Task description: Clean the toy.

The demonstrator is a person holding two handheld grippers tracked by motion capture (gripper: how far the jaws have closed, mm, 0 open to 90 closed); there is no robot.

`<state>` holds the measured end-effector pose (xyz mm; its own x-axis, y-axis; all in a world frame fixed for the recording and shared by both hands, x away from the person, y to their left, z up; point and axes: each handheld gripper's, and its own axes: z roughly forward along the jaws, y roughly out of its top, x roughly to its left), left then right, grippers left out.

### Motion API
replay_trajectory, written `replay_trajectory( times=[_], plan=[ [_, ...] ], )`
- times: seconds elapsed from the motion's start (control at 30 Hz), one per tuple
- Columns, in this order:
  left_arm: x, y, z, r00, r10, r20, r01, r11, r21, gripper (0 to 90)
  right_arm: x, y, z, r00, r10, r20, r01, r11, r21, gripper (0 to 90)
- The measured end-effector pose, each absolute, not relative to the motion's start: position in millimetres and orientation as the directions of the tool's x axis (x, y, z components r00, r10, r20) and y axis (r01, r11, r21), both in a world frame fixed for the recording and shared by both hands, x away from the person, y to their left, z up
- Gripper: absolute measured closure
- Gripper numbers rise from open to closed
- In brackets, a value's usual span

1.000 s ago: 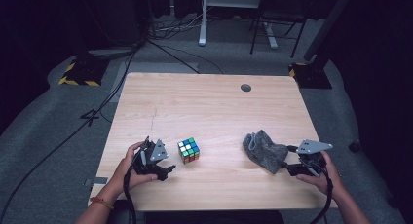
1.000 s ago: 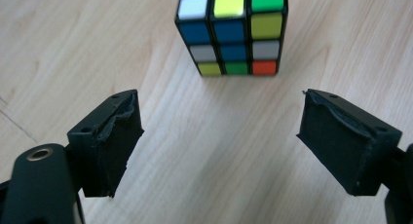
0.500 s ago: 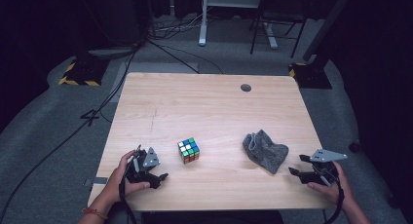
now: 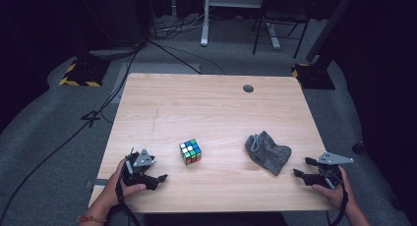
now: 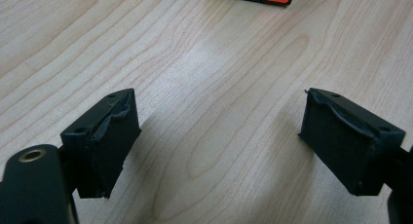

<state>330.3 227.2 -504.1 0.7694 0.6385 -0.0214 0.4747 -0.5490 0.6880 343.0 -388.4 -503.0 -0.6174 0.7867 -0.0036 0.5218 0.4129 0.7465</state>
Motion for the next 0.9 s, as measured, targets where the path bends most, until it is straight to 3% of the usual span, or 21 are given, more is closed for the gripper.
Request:
replay_trajectory(
  times=[0.9],
  plan=[
    [329.7, 226.7, -504.0, 0.761, 0.648, -0.022, 0.483, -0.544, 0.686, 14.5, 344.2, -387.8, -503.1, -0.619, 0.785, 0.001, 0.524, 0.412, 0.745, 24.9]
  ],
)
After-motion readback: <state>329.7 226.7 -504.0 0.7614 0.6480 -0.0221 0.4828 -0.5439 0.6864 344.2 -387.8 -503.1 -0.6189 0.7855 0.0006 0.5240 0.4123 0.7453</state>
